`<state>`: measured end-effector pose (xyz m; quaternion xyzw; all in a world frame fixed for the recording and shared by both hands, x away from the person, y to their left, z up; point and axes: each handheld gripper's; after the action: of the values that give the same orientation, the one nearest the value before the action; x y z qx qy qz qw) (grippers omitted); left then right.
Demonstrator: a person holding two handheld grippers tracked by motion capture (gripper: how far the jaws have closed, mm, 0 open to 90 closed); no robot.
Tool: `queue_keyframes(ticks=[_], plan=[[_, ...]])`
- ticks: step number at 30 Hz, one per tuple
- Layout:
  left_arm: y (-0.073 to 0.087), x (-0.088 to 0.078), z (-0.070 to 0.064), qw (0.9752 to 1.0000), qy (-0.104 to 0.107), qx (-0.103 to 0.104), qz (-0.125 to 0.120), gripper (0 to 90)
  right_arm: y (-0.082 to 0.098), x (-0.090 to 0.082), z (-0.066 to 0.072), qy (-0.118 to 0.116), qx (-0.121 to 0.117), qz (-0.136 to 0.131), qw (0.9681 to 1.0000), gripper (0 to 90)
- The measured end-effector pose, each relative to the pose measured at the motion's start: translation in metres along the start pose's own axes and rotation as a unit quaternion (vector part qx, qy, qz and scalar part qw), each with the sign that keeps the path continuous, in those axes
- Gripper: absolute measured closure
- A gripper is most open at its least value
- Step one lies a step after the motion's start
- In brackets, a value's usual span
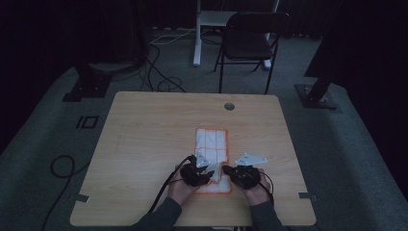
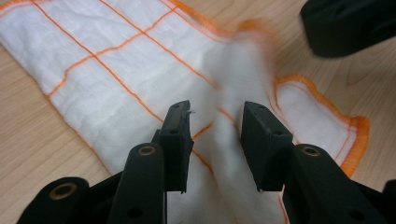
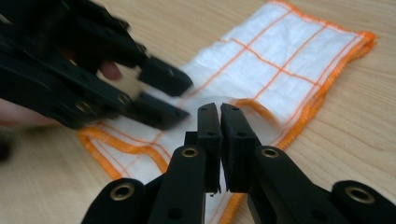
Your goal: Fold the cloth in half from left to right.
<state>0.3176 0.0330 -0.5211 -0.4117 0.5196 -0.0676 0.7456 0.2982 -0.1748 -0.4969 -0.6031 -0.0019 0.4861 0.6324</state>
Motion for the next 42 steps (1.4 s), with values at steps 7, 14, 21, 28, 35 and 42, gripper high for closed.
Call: queue_keyframes(ticks=[7, 14, 21, 28, 35, 42], plan=[[0.001, 0.006, -0.002, 0.9996, -0.025, 0.008, 0.013, 61.1, -0.001, -0.003, -0.007, 0.017, 0.003, -0.001, 0.9998, 83.3], [0.003, 0.001, 0.001, 0.9992, -0.037, -0.001, 0.014, 59.7, -0.001, 0.001, -0.011, 0.024, 0.008, 0.0, 0.9997, 80.6], [-0.004, -0.016, -0.009, 0.9995, -0.008, 0.012, -0.029, 60.2, -0.001, 0.003, -0.012, 0.029, 0.006, 0.002, 0.9996, 79.6], [-0.009, -0.02, -0.021, 0.9979, 0.031, 0.032, -0.047, 68.5, 0.0, 0.005, -0.013, 0.032, 0.009, 0.002, 0.9994, 79.3], [-0.007, -0.006, -0.032, 0.9964, 0.054, 0.06, -0.027, 69.3, 0.001, 0.004, -0.016, 0.036, 0.013, 0.001, 0.9993, 78.8], [-0.001, 0.008, -0.029, 0.9972, 0.042, 0.061, 0.01, 65.9, 0.002, 0.005, -0.018, 0.037, 0.015, 0.0, 0.9992, 77.8]])
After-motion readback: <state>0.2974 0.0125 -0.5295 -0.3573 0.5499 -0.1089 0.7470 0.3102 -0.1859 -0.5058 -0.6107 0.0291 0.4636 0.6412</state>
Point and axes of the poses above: each handheld gripper's, and its own axes: x roughly forward along the jaws, y roughly out of its underside, z roughly to its left, and after that the axes turned 10 degrees about x, right-handed
